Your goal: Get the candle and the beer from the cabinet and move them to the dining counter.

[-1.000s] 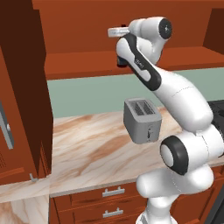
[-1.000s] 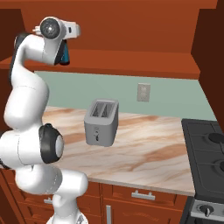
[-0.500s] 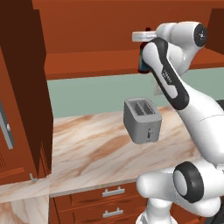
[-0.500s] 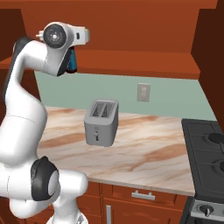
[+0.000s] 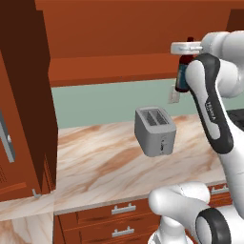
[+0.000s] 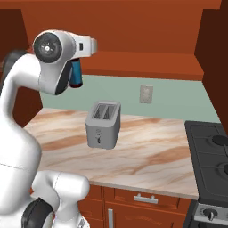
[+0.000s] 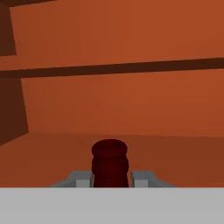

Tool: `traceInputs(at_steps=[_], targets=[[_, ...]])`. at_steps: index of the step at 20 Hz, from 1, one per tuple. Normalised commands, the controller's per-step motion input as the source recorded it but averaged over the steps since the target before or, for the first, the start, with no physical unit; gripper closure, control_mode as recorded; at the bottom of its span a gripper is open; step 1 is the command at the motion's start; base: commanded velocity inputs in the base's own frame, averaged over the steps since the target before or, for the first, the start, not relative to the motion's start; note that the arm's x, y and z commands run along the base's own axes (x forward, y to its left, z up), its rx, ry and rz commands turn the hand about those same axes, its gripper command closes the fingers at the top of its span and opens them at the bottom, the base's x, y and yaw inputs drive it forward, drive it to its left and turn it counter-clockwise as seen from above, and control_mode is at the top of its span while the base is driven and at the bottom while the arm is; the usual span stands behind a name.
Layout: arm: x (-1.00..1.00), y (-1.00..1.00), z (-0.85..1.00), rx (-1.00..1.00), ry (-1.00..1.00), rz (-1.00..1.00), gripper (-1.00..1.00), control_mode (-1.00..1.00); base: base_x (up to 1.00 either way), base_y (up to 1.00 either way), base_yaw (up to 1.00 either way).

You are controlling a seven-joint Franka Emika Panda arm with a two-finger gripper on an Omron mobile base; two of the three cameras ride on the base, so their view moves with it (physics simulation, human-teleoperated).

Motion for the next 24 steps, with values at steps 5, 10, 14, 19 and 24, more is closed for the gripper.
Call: traceInputs(at_steps=[5,10,14,19,24], targets=[[-0.95,-0.2,-0.03,0.0,0.11,-0.11,1.0,-1.0,0.0,0.0,0.0],[-0.74,-0.13,-0.27,0.0,0.01,-0.06,1.0,-1.0,0.0,0.0,0.0],[-0.44,-0.02,-0.31,0.0,0.0,-0.01,1.0,-1.0,0.0,0.0,0.0],[-0.33,0.01,-0.45,0.0,0.0,0.0,1.0,-1.0,0.0,0.0,0.0],[-0.27,0.06,-0.46,0.0,0.0,0.0,1.0,-1.0,0.0,0.0,0.0]])
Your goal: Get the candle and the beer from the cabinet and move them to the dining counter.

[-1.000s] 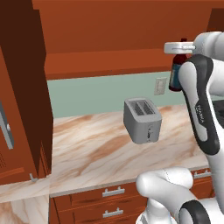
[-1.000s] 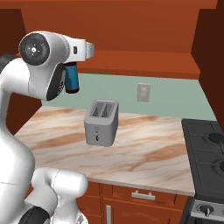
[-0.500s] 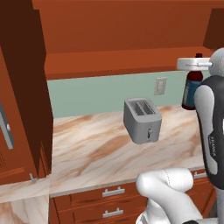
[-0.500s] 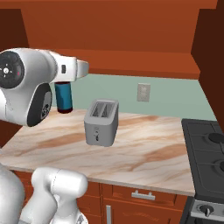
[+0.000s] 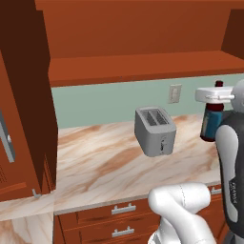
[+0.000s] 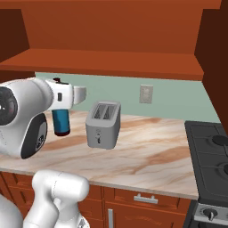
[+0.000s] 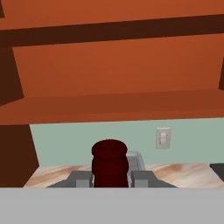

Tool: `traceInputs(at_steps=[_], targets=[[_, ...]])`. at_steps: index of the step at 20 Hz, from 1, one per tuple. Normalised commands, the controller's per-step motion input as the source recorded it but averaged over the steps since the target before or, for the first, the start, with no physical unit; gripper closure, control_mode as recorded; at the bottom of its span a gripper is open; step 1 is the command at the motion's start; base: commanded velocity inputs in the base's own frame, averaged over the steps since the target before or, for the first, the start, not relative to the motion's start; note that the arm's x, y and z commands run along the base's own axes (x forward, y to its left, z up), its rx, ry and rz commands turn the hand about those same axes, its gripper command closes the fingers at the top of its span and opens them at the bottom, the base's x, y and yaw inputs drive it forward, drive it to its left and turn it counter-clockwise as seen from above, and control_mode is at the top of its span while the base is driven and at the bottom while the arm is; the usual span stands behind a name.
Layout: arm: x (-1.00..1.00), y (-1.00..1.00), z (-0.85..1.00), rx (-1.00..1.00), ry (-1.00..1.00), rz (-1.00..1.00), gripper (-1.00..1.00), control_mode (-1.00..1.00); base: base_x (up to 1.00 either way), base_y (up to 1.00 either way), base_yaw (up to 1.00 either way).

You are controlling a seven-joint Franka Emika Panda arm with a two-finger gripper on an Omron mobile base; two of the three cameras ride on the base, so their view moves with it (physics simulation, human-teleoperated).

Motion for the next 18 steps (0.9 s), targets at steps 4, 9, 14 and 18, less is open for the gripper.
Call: traceInputs(at_steps=[4,9,14,18], targets=[[-0.12,0.01,-0.19,0.0,0.0,0.0,1.0,-1.0,0.0,0.0,0.0],[-0.07,0.0,-0.05,0.0,0.0,0.0,1.0,-1.0,0.0,0.0,0.0],[-0.01,0.0,0.0,0.0,0.01,0.0,1.0,-1.0,0.0,0.0,0.0],[0.0,0.0,0.0,0.0,0.0,0.0,1.0,-1.0,0.0,0.0,0.0]])
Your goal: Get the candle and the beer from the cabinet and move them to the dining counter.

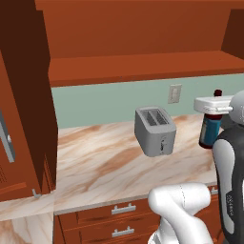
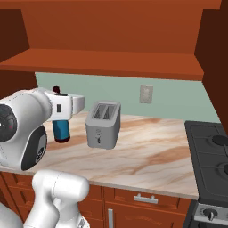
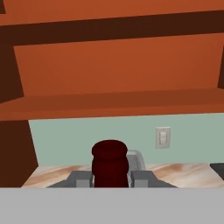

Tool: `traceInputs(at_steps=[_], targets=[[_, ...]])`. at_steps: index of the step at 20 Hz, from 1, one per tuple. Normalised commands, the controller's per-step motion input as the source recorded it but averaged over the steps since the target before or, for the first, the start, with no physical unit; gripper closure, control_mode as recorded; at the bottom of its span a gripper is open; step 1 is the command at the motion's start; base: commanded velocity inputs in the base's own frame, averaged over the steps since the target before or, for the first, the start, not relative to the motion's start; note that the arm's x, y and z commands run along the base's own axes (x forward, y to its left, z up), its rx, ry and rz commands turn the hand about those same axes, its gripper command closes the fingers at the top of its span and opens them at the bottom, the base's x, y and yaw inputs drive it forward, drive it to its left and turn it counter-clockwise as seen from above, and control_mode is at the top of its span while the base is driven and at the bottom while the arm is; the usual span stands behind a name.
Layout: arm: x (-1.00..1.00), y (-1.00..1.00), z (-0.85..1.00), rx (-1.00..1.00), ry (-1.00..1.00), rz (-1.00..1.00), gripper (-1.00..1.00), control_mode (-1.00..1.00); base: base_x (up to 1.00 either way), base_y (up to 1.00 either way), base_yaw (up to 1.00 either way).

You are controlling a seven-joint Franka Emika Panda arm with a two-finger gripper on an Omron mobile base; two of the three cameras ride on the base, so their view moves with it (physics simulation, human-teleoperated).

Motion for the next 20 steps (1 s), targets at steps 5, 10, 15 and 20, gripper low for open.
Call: traceInputs(at_steps=[5,10,15,20], targets=[[0.0,0.0,0.0,0.0,0.0,0.0,1.0,1.0,-0.05,0.0,0.0],[0.0,0.0,0.0,0.0,0.0,0.0,1.0,1.0,-0.55,-0.24,0.02],[0.0,0.0,0.0,0.0,0.0,0.0,1.0,1.0,-0.97,-0.86,0.15],[0.0,0.0,0.0,0.0,0.0,0.0,1.0,1.0,-1.0,-0.53,0.43]])
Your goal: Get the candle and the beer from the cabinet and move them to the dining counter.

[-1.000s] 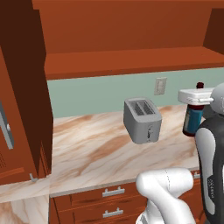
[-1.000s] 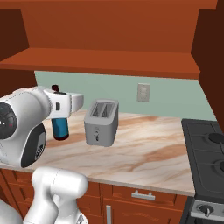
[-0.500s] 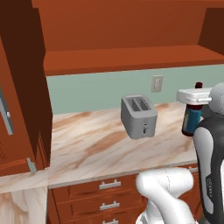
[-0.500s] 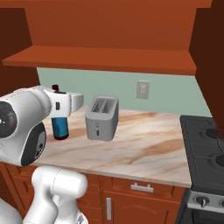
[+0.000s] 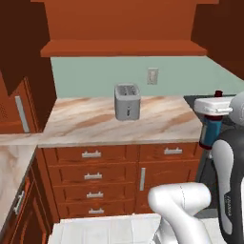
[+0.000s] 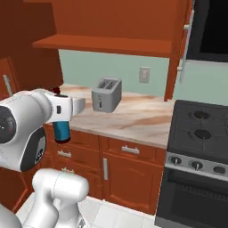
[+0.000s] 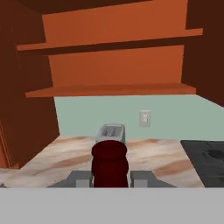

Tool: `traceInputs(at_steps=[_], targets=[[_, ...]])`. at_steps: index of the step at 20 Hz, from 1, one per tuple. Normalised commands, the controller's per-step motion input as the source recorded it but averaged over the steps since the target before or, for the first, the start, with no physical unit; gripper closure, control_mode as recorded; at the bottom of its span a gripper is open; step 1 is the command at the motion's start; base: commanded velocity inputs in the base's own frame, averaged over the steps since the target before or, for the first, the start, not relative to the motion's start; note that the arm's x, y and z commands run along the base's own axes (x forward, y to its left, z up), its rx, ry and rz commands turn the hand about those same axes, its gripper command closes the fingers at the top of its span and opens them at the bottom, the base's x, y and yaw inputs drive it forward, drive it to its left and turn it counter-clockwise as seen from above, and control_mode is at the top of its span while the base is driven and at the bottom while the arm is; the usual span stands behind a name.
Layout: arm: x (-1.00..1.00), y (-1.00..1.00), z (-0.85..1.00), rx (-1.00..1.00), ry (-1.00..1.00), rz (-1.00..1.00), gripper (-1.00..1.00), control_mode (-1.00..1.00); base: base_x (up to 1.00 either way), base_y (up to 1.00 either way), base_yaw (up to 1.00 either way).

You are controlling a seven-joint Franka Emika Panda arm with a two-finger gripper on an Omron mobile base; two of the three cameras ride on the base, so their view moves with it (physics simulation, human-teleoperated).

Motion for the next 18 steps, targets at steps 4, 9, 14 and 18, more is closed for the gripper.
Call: traceInputs(at_steps=[4,9,14,18], targets=[[0.0,0.0,0.0,0.0,0.0,0.0,1.0,1.0,-1.0,-0.17,0.8],[0.0,0.0,0.0,0.0,0.0,0.0,1.0,1.0,-0.71,0.0,0.98],[0.0,0.0,0.0,0.0,0.0,0.0,1.0,1.0,-0.42,0.04,1.0],[0.0,0.0,0.0,0.0,0.0,0.0,1.0,1.0,-0.33,0.16,1.0]])
